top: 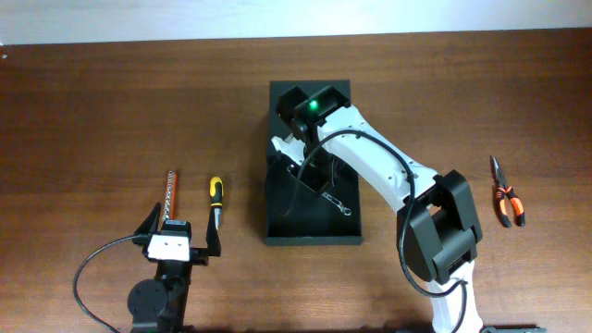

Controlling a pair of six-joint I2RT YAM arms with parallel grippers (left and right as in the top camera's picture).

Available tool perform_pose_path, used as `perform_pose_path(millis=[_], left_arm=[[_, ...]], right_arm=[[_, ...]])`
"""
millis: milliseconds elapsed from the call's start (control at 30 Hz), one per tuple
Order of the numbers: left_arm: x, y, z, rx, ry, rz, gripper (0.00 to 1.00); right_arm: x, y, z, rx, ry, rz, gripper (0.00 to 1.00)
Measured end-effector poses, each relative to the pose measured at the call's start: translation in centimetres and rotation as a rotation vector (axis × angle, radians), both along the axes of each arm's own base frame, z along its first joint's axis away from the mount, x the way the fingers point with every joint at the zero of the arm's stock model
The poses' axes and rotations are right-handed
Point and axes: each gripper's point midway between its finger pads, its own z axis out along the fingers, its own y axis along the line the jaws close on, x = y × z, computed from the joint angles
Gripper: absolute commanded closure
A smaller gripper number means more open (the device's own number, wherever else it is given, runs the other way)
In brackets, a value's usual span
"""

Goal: Pack container
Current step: 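Lift the wrench and carry it over the black box, then lower the wrench into the box and open the right gripper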

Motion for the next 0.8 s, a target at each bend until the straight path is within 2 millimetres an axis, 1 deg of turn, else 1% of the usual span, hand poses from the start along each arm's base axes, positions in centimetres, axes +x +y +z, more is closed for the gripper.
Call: perform_pose_path(millis=[100, 233, 433, 567, 800], left_arm=[[0.0, 0.0, 0.0, 0.000, 0.000, 0.000, 0.01], [0.0, 0.0, 0.0, 0.000, 0.000, 0.000, 0.01], [0.0, 0.0, 0.0, 0.000, 0.000, 0.000, 0.01], [0.0, 0.0, 0.0, 0.000, 0.000, 0.000, 0.01], [0.0, 0.0, 0.0, 0.000, 0.000, 0.000, 0.01]], right_arm=[[-0.2, 0.0, -0.5, 0.000, 0.006, 0.000, 0.96], [0.2, 0.7, -1.2, 0.028, -0.014, 0.003, 0.96], [0.0, 1.7, -2.3, 0.044, -0.031, 0.026, 0.96], [-0.3, 2.1, -2.5, 0.050, -0.030, 0.037, 0.96], [0.2, 2.5, -2.8, 0.067, -0.053, 0.037, 0.96]])
